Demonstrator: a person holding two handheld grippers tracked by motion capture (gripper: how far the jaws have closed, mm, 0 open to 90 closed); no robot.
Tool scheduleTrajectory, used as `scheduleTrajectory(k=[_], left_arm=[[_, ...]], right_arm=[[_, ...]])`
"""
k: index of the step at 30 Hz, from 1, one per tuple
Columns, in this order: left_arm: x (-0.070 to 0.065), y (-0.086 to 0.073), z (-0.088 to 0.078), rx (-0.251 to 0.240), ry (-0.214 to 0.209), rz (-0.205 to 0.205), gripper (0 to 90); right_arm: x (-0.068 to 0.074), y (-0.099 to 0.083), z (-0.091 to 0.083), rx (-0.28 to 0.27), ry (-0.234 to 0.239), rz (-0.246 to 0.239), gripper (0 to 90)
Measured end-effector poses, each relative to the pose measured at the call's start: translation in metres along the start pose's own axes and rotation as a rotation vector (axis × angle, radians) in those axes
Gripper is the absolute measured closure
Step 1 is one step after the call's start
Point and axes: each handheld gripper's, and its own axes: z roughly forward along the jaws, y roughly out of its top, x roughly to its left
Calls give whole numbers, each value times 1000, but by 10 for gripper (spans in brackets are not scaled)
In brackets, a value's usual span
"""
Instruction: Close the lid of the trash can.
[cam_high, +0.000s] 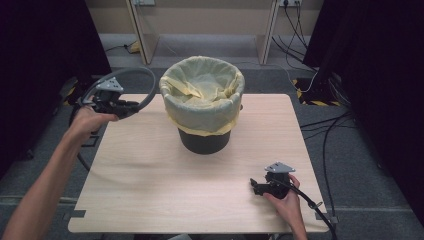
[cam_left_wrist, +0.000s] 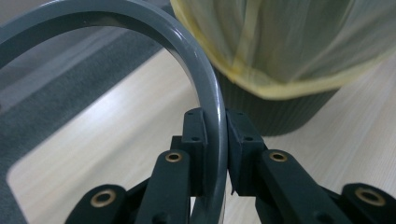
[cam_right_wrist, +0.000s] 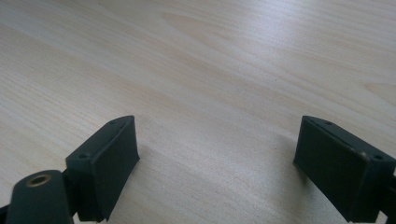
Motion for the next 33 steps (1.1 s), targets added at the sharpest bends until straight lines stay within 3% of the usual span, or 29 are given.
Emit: scheduleTrajectory(k=[5,13,19,33], left_arm=[[-5,34,-21,-28,21,52,788],[-30,87,-28,-38,-24,134,788],[-51,115,-16,-35,-76,172,787],[-99,154,22,-5,-186,257,787]], right_arm=[[0,0,0,0,0,0,139],[0,0,0,0,2,1,139],[-1,0,0,0,2,0,139],[-1,1,1,1,3,2,139]])
